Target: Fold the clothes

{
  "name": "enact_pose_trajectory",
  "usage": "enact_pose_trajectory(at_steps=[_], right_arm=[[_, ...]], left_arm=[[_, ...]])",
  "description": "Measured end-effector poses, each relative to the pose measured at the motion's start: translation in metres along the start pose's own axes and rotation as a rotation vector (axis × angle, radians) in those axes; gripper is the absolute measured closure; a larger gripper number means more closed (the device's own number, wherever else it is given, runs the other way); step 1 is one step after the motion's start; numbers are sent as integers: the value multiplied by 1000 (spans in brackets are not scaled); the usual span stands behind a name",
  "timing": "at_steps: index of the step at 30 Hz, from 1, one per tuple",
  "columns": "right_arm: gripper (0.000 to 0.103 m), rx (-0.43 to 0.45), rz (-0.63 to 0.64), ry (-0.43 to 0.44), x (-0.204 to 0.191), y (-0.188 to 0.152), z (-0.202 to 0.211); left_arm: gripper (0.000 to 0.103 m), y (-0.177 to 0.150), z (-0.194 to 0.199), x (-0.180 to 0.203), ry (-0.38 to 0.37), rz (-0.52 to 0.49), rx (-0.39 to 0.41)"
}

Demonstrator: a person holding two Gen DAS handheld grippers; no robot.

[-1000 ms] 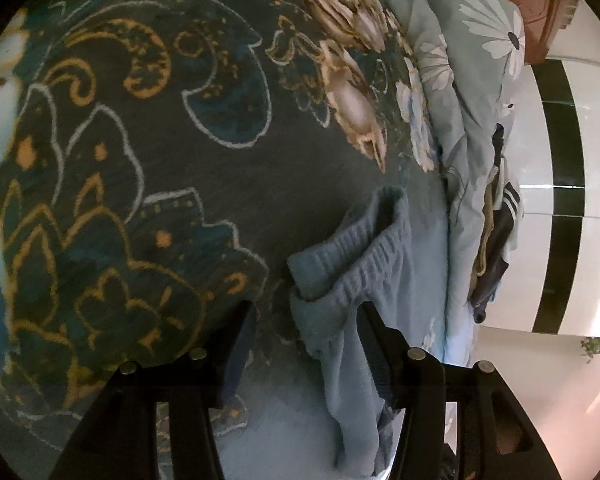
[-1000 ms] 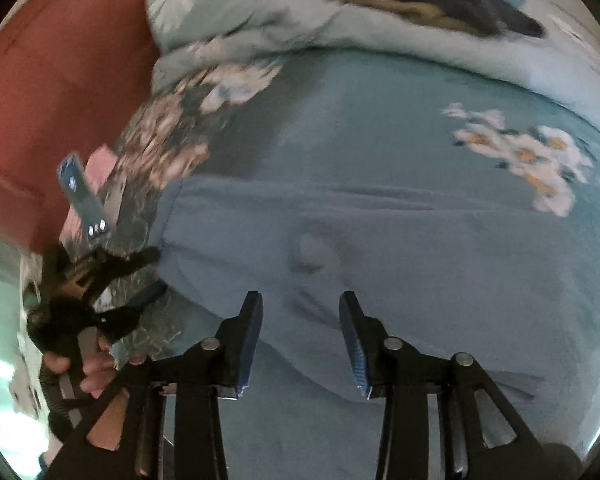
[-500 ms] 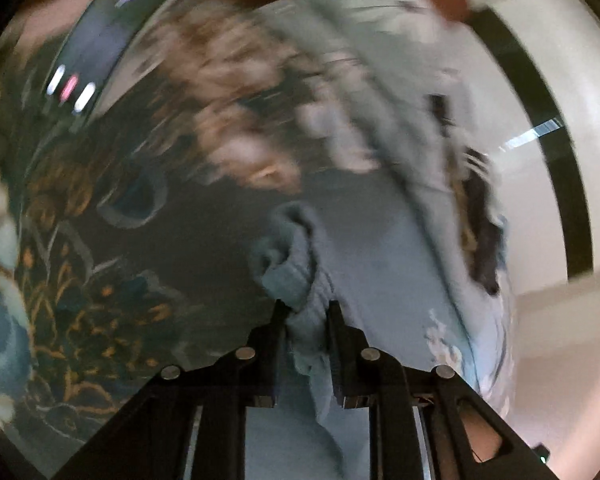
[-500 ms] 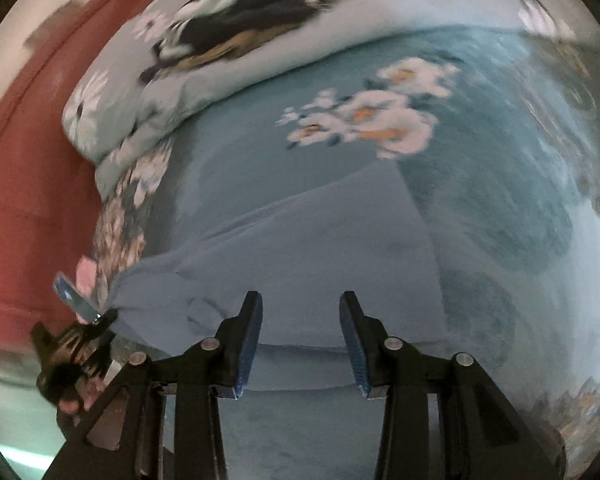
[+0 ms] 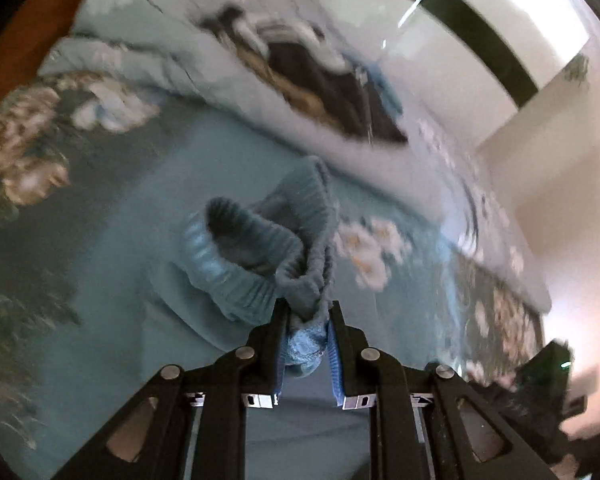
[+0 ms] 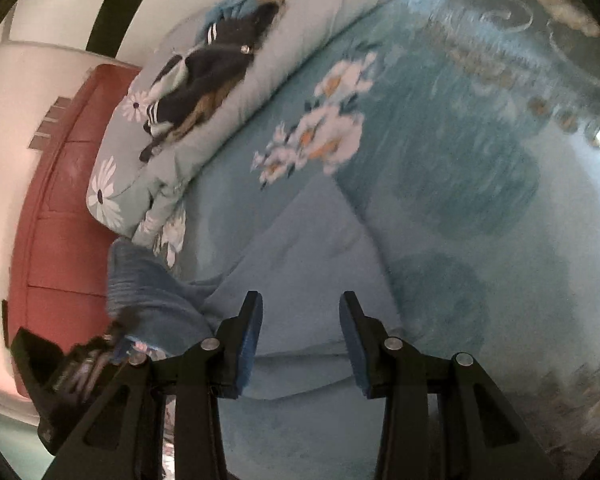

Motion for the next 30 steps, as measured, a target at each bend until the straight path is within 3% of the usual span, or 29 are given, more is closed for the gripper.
enact_pose_trajectory(at_steps=[7, 9, 11, 14, 22, 24, 27, 30], right_arm=[[62, 5, -72, 34, 21, 6, 8], [62, 0, -46, 28, 16, 5, 6], [62, -5, -7, 23, 10, 4, 5], [62, -32, 58, 8, -2, 1, -4], [61, -98, 264, 9, -50, -3, -38], [55, -133, 339, -6, -67, -5, -56], [55, -176, 420, -48, -82, -7, -83], [55, -193, 439, -100, -86, -5, -101]], left_arm=[[79, -37, -45, 20, 36, -33, -156], [69, -47, -52, 23, 49, -47, -197], [59, -50, -46, 19, -9, -24, -222], [54, -51, -31, 6, -37, 0, -214], [48, -42, 4, -73, 89, 199, -105], [47, -40, 13, -93, 121, 249, -77], [47, -37, 27, -123, 168, 324, -35], [47, -46, 22, -126, 174, 314, -60]])
Point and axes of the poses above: each gripper's, at about its wrist camera, not at the fingertips, and z roughly against the way its jaws point, x to its right, y to its top, the point moved 3 cm from there along -z, roughly the way its jaws point
